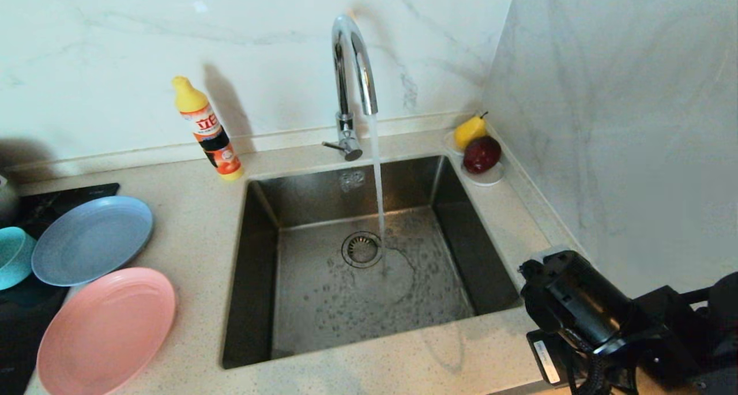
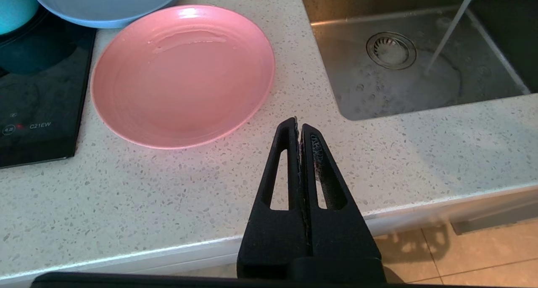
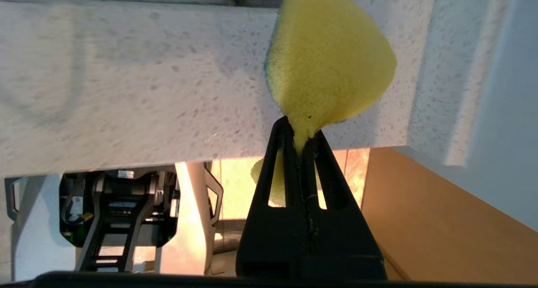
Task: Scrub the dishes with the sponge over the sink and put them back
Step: Put down the sponge
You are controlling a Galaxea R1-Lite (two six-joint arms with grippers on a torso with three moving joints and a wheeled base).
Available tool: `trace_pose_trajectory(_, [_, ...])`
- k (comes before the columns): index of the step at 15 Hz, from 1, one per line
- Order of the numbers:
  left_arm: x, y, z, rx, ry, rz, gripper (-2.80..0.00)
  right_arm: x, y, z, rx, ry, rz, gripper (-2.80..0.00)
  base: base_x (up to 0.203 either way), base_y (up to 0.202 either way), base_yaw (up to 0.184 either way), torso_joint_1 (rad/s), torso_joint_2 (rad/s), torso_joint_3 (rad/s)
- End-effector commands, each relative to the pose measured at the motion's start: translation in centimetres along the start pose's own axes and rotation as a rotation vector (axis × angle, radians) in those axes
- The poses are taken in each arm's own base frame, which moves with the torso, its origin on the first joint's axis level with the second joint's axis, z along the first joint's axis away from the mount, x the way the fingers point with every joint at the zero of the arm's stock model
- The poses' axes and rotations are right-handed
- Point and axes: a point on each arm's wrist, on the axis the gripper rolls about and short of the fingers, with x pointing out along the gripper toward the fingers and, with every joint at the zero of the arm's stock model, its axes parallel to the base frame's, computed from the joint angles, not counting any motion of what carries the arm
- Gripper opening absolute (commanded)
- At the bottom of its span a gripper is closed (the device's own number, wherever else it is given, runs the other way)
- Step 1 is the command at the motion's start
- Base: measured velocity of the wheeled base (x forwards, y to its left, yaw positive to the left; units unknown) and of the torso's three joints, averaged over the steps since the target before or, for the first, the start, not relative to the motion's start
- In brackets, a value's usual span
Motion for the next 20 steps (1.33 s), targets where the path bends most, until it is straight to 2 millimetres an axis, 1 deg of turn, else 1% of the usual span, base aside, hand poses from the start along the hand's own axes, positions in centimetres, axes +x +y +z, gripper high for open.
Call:
trace_pose_trajectory(1, [0.0,0.0,0.0,0.0,0.004,0.0,-2.8,1.5,0.0,-0.7,-0.021,0.035,-0.01,-2.8,0.0,0.0,0.0,0.0,0.0,0.0])
trace_pose_trajectory(4, [0.0,0.0,0.0,0.0,0.003,0.0,-2.8,2.6,-0.3,-1.1,-0.009,0.008,-0.011,-2.8,0.0,0.0,0.0,0.0,0.0,0.0])
trace_pose_trajectory(7, [0.0,0.0,0.0,0.0,0.004,0.0,-2.8,3.1,-0.5,-1.1,-0.02,-0.01,-0.015,-2.8,0.0,0.0,0.0,0.0,0.0,0.0])
trace_pose_trajectory(12, [0.0,0.0,0.0,0.0,0.004,0.0,-2.8,5.0,-1.1,-1.3,-0.011,-0.03,-0.047,-2.8,0.0,0.0,0.0,0.0,0.0,0.0])
trace_pose_trajectory(14, [0.0,0.0,0.0,0.0,0.003,0.0,-2.8,6.0,-1.6,-1.0,0.006,-0.04,-0.066,-2.8,0.0,0.0,0.0,0.0,0.0,0.0])
trace_pose_trajectory(20, [0.0,0.0,0.0,0.0,0.004,0.0,-2.8,7.8,-2.5,0.1,0.04,-0.077,-0.098,-2.8,0.0,0.0,0.0,0.0,0.0,0.0])
